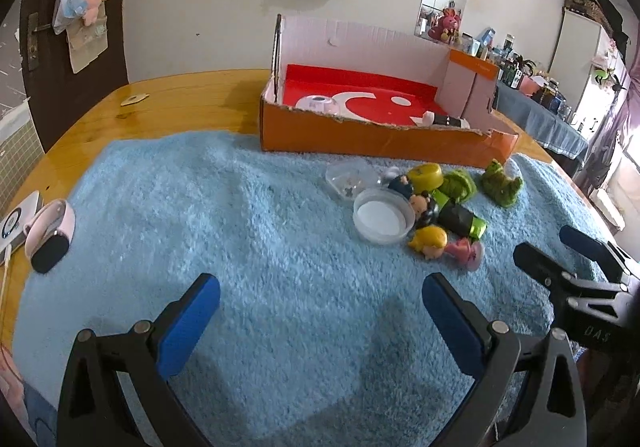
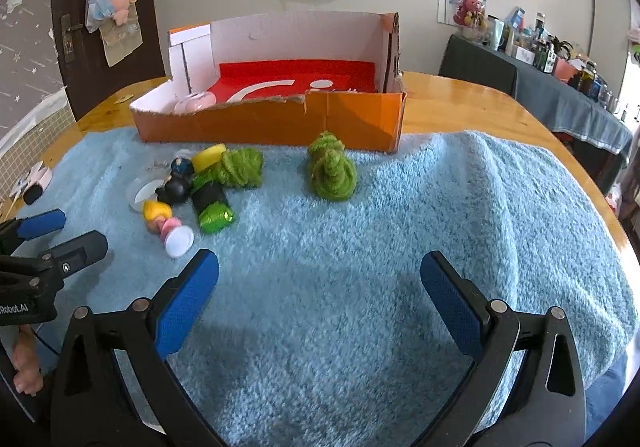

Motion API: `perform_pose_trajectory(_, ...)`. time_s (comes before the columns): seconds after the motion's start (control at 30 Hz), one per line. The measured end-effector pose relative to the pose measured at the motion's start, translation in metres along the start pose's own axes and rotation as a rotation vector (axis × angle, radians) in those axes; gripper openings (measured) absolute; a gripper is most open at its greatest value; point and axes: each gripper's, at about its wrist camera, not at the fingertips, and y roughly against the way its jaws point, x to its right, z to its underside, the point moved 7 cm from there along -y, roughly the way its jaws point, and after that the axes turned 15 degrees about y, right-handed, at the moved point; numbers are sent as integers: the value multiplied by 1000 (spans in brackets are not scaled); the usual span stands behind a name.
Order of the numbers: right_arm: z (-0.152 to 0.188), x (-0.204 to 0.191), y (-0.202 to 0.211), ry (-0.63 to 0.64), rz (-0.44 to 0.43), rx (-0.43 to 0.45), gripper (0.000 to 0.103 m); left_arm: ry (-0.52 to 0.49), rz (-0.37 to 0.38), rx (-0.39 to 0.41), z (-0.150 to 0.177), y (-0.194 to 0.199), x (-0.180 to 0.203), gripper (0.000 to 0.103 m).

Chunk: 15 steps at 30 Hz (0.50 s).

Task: Organize objects
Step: 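Grasp the clear round lid with the left tool while the right tool grasps the green yarn ball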

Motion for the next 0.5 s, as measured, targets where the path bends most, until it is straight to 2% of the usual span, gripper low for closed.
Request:
perform_pose_trajectory(0.2,-18,17,-10,-36,-1,-19,103,-20,-14,-33,-14,-10,4,103)
perform_pose_trajectory(0.3,-25,25,-17,-41,8,-39,103,-59,-39,-66,-17,-20,7,103)
perform_pose_trajectory(0.5,-32,35,-33,-28,17,-95,103,-109,-38,-123,-18,-37,16,102)
